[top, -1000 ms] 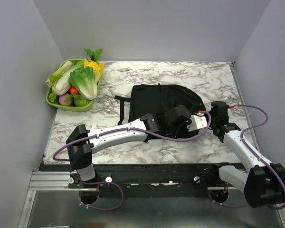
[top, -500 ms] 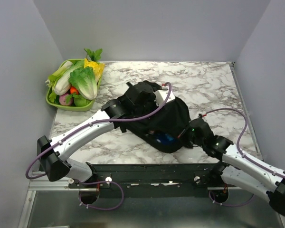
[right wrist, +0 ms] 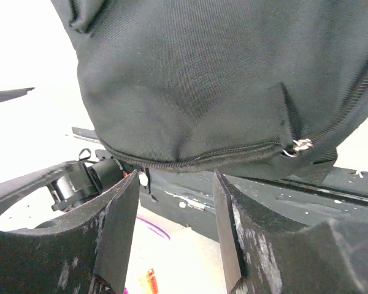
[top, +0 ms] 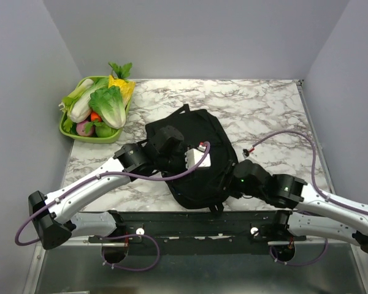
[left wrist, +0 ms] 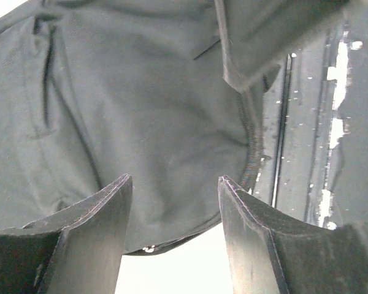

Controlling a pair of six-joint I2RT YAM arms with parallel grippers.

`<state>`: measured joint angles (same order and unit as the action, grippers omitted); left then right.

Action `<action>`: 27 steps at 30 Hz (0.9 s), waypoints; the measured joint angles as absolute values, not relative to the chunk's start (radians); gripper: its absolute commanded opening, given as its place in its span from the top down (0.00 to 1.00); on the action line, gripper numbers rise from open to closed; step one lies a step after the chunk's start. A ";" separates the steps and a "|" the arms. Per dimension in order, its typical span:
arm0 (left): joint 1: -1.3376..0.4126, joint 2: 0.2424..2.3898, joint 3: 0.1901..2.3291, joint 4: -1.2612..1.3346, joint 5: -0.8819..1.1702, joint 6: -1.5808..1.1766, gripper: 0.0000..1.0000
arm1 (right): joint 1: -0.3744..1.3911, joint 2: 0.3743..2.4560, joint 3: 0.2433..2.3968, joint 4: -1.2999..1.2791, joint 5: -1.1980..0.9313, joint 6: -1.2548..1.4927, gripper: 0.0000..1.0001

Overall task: Pack the student bag
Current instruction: Adjust the student bag at the center of the board.

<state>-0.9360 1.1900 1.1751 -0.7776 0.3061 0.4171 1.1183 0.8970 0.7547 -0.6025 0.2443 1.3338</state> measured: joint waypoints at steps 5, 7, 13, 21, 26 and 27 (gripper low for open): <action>-0.982 1.140 1.096 -0.746 0.377 0.438 0.33 | 1.118 0.763 0.754 -0.735 0.302 1.325 0.42; -1.028 1.111 1.034 -0.726 0.383 0.453 0.33 | 1.118 0.751 0.751 -0.765 0.308 1.326 0.41; -1.122 1.076 0.893 -0.643 0.354 0.509 0.33 | 1.118 0.899 0.799 -0.828 0.328 1.259 0.39; -1.121 1.081 0.768 -0.421 0.192 0.564 0.32 | 1.080 1.093 1.015 -0.860 0.437 0.921 0.42; -1.121 1.069 0.698 -0.335 0.114 0.587 0.32 | 0.998 1.119 0.995 -0.852 0.414 0.768 0.46; -1.121 1.063 0.687 -0.324 0.102 0.589 0.32 | 0.986 1.121 0.987 -0.847 0.399 0.744 0.47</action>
